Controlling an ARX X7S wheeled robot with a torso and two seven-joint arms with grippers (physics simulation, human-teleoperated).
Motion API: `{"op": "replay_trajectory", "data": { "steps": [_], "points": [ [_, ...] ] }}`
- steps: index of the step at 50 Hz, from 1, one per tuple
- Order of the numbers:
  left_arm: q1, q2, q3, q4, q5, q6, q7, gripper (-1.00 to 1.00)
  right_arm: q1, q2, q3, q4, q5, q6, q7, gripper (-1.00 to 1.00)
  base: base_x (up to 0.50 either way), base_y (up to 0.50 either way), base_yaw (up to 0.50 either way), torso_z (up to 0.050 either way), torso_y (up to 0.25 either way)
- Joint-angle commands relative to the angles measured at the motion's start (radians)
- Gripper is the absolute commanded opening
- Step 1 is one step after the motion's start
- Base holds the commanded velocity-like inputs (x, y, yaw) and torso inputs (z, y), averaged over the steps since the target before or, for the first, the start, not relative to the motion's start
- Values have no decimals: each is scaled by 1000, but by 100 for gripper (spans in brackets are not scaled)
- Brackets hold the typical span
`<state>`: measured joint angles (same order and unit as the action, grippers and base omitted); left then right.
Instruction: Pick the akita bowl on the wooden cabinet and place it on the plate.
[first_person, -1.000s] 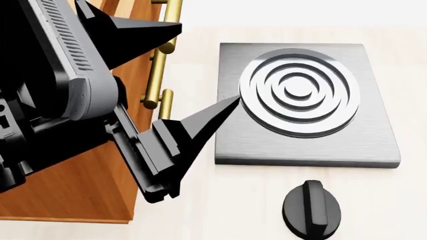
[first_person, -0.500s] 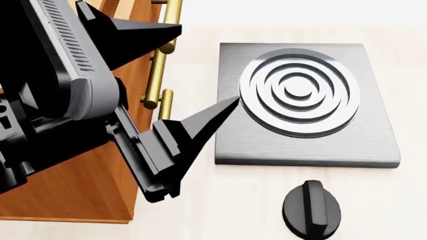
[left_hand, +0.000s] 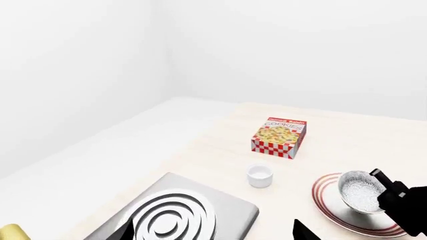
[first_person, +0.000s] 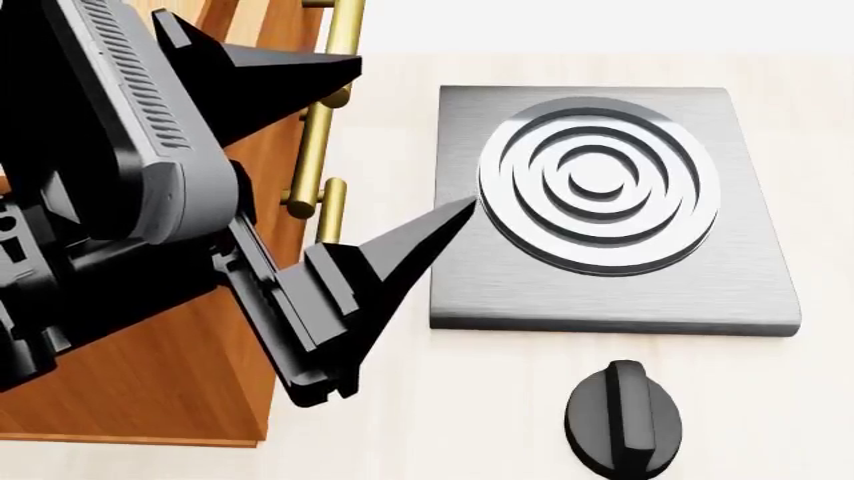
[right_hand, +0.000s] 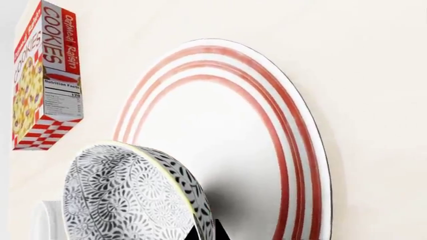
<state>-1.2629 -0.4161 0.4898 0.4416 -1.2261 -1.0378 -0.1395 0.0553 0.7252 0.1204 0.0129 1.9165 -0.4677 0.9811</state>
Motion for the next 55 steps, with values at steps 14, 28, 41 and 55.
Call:
{"op": "replay_trajectory", "data": {
  "steps": [14,28,41,55],
  "points": [
    [3,-5,10,-5,2,14,2,100,19,19,-17,12,-21,58,-64,100,0,0,0,0,0],
    [1,-12,7,-1,-10,15,-9,100,-26,28,13,-47,-40,38,-47,100,0,0,0,0,0],
    [-1,-17,6,-1,-17,18,-14,100,-133,73,97,-183,-71,5,0,100,0,0,0,0,0],
    [-8,-24,2,3,-32,17,-25,100,-233,89,198,-299,-72,-15,16,100,0,0,0,0,0]
  ]
}}
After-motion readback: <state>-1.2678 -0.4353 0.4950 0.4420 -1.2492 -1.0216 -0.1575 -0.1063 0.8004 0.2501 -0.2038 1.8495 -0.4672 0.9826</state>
